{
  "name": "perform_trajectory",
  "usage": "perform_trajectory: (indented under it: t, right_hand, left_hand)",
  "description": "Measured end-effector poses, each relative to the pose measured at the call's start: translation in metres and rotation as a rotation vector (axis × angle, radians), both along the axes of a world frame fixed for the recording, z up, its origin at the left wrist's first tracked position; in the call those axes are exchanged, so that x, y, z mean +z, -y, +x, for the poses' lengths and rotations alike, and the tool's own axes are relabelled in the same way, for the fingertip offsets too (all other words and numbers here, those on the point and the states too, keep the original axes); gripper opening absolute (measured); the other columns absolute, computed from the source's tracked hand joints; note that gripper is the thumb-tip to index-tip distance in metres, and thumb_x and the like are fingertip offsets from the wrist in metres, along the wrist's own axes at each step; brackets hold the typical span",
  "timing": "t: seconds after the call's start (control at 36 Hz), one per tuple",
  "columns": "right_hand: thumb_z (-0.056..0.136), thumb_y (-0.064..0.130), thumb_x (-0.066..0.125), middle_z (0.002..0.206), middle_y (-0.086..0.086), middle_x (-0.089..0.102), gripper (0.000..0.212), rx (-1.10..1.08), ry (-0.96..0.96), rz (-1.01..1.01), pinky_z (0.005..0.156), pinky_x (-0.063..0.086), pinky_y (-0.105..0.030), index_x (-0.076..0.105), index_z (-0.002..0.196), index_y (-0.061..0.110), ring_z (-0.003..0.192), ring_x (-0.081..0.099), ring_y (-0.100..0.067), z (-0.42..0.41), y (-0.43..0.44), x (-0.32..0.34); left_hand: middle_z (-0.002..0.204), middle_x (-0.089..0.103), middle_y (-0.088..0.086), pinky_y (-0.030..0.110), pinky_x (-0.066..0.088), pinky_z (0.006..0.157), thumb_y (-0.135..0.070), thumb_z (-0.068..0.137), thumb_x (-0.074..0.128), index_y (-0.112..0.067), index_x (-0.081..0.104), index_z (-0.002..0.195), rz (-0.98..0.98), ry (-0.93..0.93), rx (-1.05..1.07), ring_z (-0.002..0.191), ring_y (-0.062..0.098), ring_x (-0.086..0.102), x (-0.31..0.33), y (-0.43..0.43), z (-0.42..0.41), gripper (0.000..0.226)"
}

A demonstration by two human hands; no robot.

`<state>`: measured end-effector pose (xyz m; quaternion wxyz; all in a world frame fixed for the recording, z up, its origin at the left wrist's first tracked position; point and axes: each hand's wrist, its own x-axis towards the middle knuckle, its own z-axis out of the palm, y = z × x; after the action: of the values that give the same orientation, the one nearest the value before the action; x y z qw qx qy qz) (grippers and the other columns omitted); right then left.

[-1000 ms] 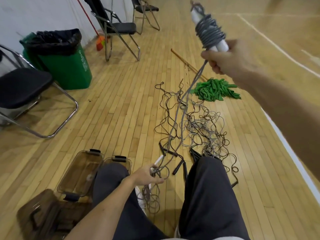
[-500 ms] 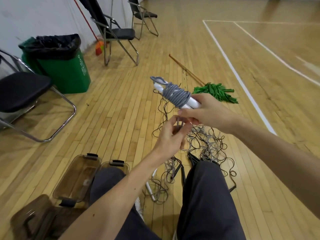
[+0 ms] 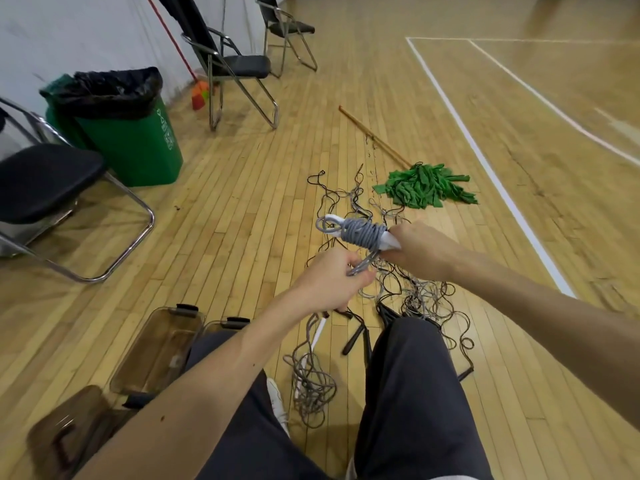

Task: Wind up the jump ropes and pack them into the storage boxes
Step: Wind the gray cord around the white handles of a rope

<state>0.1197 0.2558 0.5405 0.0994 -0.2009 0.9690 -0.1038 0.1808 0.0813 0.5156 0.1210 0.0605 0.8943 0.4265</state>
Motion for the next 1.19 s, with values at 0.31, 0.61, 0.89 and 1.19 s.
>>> perform_trajectory:
  t: [0.31,0.61,0.89,1.19]
  right_hand:
    - [0.103,0.013,0.05,0.093,-0.009,0.062,0.014,-0.082,-0.062,0.219,0.069,0.052,-0.034,0.06,0.106,0.003,0.082,0.064,-0.026,-0.009,0.001,-0.02]
    - [0.098,0.017,0.058,0.077,-0.001,0.058,0.022,0.01,0.216,0.298,0.051,0.042,-0.021,0.049,0.078,0.016,0.062,0.052,-0.013,0.002,0.01,-0.027]
    - [0.091,0.022,0.068,0.07,-0.007,0.066,0.026,0.187,0.654,0.236,0.058,0.048,-0.027,0.068,0.087,-0.003,0.054,0.056,-0.018,0.028,0.01,-0.033]
    - [0.094,0.018,0.071,0.057,0.005,0.056,0.028,0.346,0.824,-0.206,0.051,0.041,-0.022,0.064,0.067,0.02,0.05,0.049,-0.011,0.048,0.009,0.002]
  left_hand:
    - [0.064,0.066,-0.001,0.03,0.056,0.063,-0.037,0.1,0.058,-0.019,0.063,0.105,-0.214,-0.018,-0.019,0.047,0.007,0.062,0.013,-0.005,0.004,0.02]
    - [0.077,0.063,-0.002,0.034,0.052,0.07,-0.041,0.097,0.06,-0.02,0.072,0.093,-0.562,-0.345,-0.092,0.078,0.02,0.06,0.03,-0.002,-0.001,0.025]
    - [0.088,0.066,-0.007,0.03,0.044,0.07,-0.058,0.076,0.076,-0.023,0.072,0.093,-0.53,-0.358,-0.104,0.086,0.013,0.056,0.029,0.007,-0.005,0.039]
    - [0.071,0.072,0.016,0.021,0.047,0.06,-0.031,0.071,0.089,-0.007,0.066,0.087,0.098,0.035,-0.074,0.059,0.013,0.061,0.036,0.035,-0.01,0.038]
